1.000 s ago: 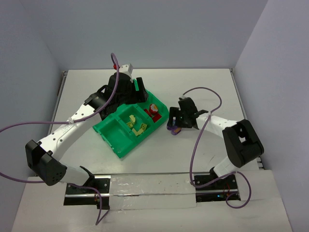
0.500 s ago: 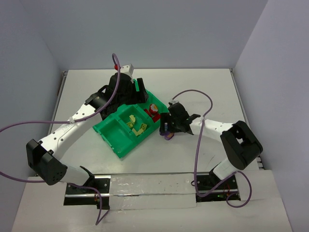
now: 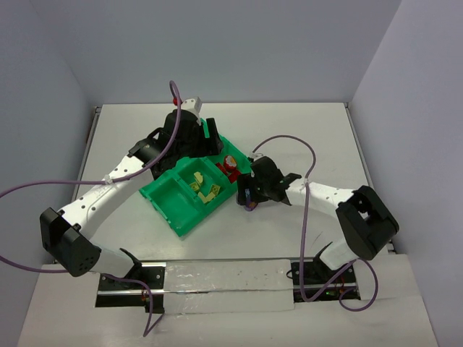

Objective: Sort the legos into containers by color

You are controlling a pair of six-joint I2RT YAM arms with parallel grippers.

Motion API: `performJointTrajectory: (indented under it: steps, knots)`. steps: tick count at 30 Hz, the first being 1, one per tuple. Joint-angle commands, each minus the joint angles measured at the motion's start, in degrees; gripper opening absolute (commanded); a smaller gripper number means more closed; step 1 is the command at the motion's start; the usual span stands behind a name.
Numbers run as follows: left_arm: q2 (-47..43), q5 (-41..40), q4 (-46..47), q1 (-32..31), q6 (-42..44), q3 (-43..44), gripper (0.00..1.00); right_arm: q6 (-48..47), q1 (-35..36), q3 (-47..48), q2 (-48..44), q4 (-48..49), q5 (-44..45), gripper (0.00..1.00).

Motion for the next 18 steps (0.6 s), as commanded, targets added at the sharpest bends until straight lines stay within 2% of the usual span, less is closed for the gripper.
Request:
performJointTrajectory:
  steps: [1, 7, 14, 18]
  knots:
    - [0.1, 0.9, 0.8, -0.4, 0.4, 0.9, 0.84, -2.6, 2.1, -0.4, -2.4, -0.2, -2.1, 0.92]
    - [-0.5, 0.8, 0.5, -0.4, 0.1, 0.7, 0.84, -4.8, 4.5, 1.5, -2.7, -3.0, -1.2, 0.92]
    - [-0.2, 0.6, 0.2, -0.5, -0.1, 0.8, 0.84, -2.5, 5.4, 3.2, -0.8, -6.4, 10.1, 0.92]
    - [0.1, 0.9, -0.2, -0.5, 0.0, 0.9, 0.85, -0.2, 5.4, 5.5, 2.0, -7.9, 11.7, 0.92]
